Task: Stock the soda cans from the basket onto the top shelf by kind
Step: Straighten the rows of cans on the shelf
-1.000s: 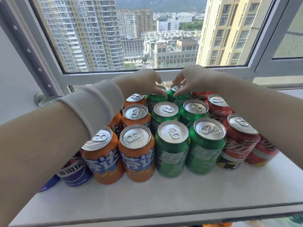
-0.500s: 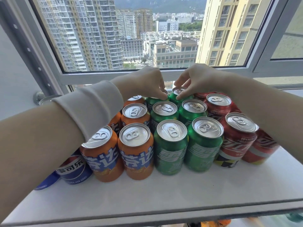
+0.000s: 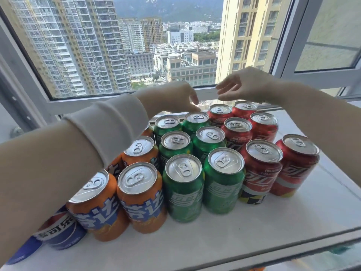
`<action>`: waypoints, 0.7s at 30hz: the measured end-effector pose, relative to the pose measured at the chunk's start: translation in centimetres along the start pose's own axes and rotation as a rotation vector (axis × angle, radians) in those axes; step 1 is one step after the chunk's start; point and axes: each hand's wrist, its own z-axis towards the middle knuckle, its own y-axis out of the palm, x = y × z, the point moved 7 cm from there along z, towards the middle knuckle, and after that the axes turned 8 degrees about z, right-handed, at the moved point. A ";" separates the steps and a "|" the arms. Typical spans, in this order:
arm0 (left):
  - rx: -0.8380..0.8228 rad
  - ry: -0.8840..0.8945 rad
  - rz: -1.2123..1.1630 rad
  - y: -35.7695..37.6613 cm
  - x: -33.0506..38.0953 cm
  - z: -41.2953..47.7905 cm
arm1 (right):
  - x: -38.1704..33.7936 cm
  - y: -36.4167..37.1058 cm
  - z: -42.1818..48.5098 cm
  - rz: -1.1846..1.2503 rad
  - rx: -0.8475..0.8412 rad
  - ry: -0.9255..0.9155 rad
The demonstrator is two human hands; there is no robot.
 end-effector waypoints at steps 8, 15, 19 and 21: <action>-0.016 -0.027 -0.051 2.0 4.5 4.4 | 6.3 -1.4 -0.1 -0.112 -0.090 0.095; -0.021 -0.062 -0.097 1.9 4.8 4.5 | 7.0 -1.6 0.5 -0.108 -0.020 0.025; -0.023 -0.057 -0.101 1.7 5.1 4.3 | 7.0 -1.8 0.4 -0.097 0.005 -0.002; -0.029 -0.052 -0.090 1.7 5.3 4.2 | 7.0 -2.0 0.4 -0.082 -0.004 -0.005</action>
